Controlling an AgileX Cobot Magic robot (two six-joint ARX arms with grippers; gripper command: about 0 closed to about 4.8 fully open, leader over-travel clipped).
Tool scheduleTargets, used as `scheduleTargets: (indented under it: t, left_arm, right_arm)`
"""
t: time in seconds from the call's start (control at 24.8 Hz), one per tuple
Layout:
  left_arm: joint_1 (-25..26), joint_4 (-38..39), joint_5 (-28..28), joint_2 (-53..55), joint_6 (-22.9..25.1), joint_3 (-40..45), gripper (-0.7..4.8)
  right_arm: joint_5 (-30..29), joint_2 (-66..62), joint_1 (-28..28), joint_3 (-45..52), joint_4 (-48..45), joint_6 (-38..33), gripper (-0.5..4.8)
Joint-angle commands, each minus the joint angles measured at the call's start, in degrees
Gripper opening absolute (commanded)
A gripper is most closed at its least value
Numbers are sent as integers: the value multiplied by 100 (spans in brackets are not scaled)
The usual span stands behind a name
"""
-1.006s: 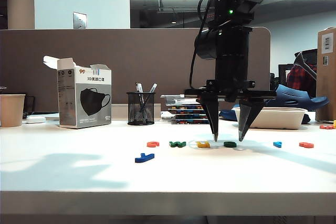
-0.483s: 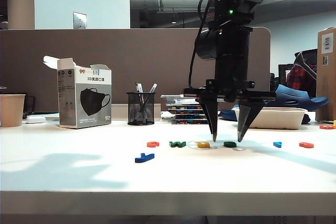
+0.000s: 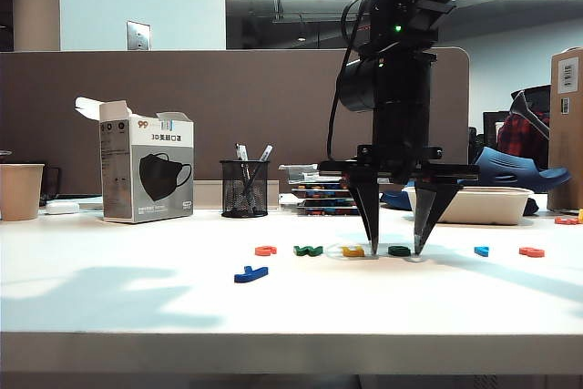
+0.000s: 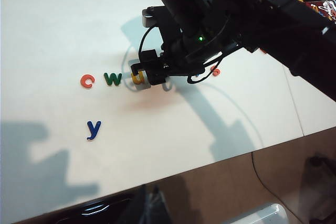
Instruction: Select the appropriate letters from the row of letter magnets placed on the table to arrange into the word "yes".
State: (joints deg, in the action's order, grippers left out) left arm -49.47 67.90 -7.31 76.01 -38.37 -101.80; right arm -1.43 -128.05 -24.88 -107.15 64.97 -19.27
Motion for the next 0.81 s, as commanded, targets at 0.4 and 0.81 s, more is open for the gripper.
scheduleTargets:
  t: [0.4, 0.81]
  left_arm:
    - [-4, -70, -20, -22, 24, -15, -5]
    - [-4, -70, -20, -22, 24, -15, -5]
  right_arm:
    - [0, -94, 0, 37, 20, -22, 156]
    - [0, -94, 0, 37, -33, -22, 141]
